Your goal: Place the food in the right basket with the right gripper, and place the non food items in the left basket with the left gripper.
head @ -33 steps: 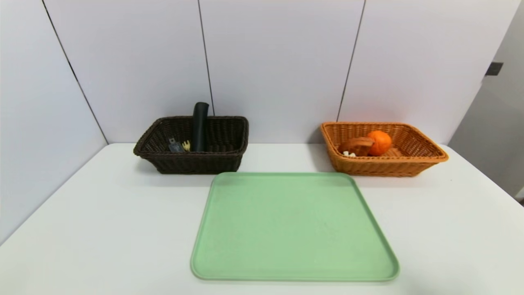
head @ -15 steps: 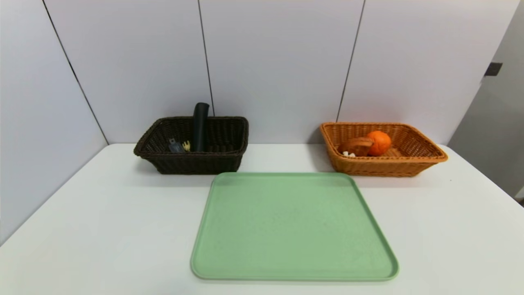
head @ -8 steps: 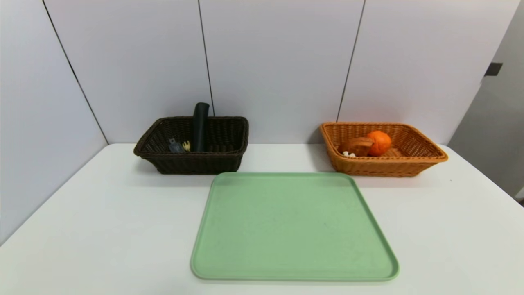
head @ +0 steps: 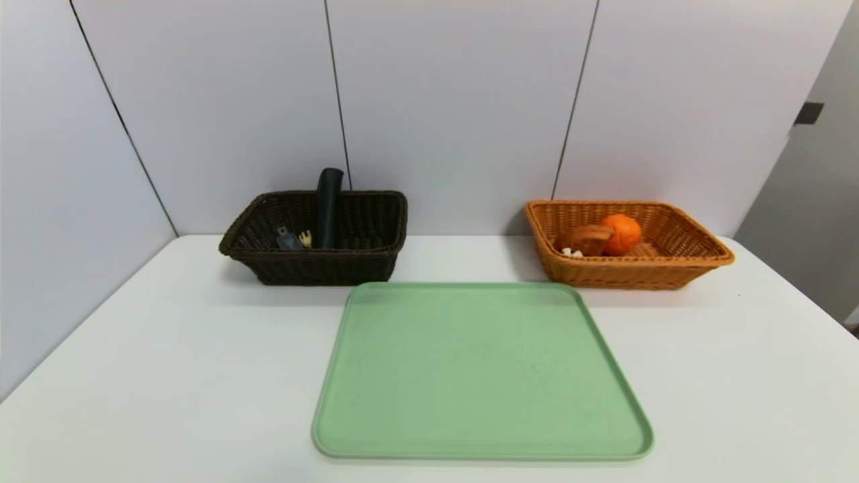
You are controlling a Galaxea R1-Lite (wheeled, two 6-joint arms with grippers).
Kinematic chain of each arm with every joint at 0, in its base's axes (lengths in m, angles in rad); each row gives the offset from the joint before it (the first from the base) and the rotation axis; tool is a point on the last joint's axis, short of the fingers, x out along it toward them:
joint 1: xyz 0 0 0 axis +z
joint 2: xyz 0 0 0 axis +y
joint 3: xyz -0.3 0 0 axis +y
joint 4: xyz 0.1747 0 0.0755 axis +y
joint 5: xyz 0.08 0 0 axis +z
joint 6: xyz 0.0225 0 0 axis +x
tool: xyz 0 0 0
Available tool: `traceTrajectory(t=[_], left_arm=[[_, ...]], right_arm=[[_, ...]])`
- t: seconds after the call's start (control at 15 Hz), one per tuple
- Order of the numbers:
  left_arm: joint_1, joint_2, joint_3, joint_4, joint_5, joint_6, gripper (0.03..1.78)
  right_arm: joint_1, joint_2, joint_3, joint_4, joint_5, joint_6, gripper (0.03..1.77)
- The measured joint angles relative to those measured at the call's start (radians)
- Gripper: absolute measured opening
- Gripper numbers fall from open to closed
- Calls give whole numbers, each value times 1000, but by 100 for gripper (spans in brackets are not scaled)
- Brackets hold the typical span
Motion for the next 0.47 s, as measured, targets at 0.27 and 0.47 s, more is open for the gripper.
traceTrajectory(t=[0.27,0.47], left_arm=[[1,0,0,0,0,0,169],[0,0,0,0,0,1,169]], right_arm=[[-1,0,0,0,-26,-4,171],[-1,0,0,0,-28,3,171]])
